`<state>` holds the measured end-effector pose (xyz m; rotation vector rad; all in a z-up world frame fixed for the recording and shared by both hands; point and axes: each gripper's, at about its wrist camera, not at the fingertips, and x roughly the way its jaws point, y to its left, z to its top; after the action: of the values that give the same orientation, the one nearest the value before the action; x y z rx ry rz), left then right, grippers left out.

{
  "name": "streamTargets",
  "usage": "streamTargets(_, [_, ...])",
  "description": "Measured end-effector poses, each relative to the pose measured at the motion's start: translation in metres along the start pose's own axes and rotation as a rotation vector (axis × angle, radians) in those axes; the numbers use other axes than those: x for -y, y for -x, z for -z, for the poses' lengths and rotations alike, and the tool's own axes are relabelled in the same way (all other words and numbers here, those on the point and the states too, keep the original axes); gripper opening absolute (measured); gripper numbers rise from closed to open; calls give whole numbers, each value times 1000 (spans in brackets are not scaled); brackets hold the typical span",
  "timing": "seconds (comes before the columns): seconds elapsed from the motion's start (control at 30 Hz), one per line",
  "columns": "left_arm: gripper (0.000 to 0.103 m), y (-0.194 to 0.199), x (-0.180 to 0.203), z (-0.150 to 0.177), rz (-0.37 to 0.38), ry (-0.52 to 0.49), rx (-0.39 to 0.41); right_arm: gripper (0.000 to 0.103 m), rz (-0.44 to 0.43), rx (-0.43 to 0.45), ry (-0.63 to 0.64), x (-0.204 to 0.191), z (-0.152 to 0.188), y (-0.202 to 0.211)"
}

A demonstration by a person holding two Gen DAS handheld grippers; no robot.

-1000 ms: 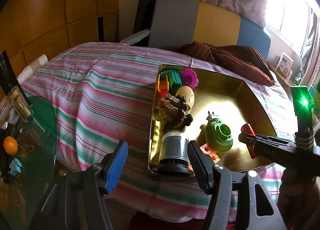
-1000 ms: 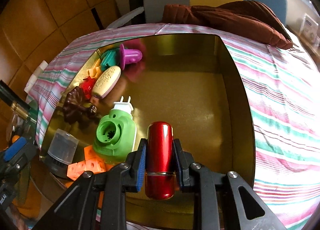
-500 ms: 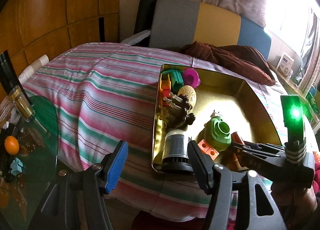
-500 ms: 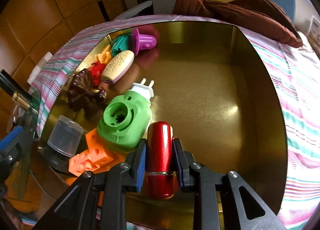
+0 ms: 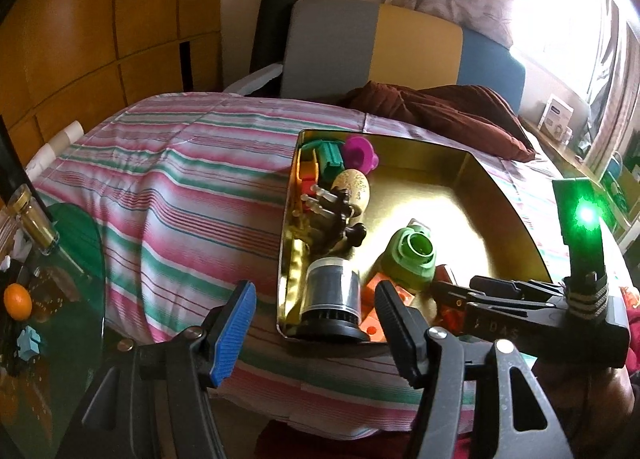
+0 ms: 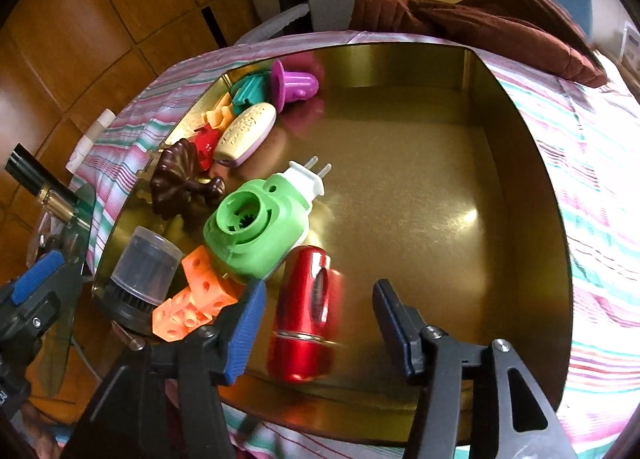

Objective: Organize rigid objects

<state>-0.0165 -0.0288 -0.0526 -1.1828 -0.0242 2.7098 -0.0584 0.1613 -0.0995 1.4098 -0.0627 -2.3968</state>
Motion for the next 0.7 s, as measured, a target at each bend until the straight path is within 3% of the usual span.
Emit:
streamTargets(0.23, [62, -1, 15, -4, 27, -43, 2, 70, 34, 63, 23, 4, 7, 26])
streamTargets(0.5, [63, -14, 45, -14, 82, -114, -3, 73, 146, 216, 18, 21, 21, 74])
streamTargets(0.7, [62, -40, 71, -22, 118, -166, -38, 77, 175, 273, -14, 36, 22, 98])
